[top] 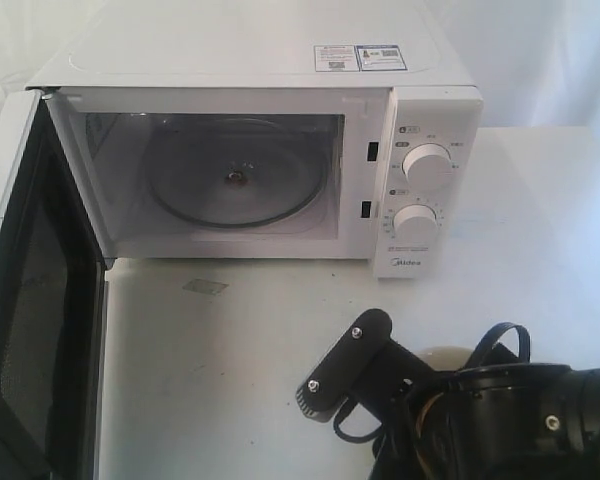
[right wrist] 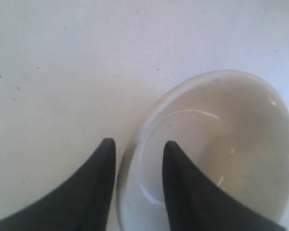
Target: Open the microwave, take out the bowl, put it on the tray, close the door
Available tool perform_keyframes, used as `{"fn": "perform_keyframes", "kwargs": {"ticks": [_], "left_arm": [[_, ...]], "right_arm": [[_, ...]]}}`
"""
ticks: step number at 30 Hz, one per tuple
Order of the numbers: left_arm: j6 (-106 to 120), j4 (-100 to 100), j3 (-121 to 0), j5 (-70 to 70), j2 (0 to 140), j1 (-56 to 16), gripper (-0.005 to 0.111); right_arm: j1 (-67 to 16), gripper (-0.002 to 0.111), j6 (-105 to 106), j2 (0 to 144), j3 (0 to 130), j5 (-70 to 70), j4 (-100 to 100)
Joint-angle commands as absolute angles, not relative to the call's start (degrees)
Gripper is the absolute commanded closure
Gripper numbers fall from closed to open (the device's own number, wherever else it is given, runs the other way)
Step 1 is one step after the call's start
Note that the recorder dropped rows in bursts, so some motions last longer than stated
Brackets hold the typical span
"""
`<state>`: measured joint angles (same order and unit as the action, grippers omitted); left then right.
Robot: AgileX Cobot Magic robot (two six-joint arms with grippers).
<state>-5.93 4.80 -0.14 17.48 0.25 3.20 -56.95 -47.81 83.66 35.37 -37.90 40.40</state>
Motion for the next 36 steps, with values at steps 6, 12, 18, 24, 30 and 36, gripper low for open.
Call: {"fn": "perform_keyframes", "kwargs": {"ticks": [6, 12, 18, 24, 30, 36], "left_arm": [[-6.24, 5.13, 0.0, 17.54, 0.0, 3.26, 0.107], [-6.24, 5.13, 0.0, 17.54, 0.0, 3.26, 0.107], [-3.81, 5.13, 0.0, 17.54, 0.0, 3.26, 0.107], [-3.67, 5.13, 0.0, 17.54, 0.0, 3.26, 0.107], [-3.68, 5.13, 0.0, 15.94, 0.0, 3.26, 0.107], [0.0, 2.96, 0.0, -8.83, 0.0, 3.26, 0.107]], "right_arm": [[-56.55, 0.107, -36.89, 66.32, 44.62, -58.93, 37.46], [-56.55, 0.108, -34.21, 55.16, 44.59, -56.76, 46.42], [-56.55, 0.108, -34.63, 53.29, 44.59, -52.66, 48.18], [-56.55, 0.108, -34.63, 53.29, 44.59, -52.65, 47.95], [-56.55, 0.108, -34.63, 53.29, 44.59, -52.65, 46.9], [-56.55, 0.108, -34.63, 53.29, 44.59, -52.65, 46.77]]}}
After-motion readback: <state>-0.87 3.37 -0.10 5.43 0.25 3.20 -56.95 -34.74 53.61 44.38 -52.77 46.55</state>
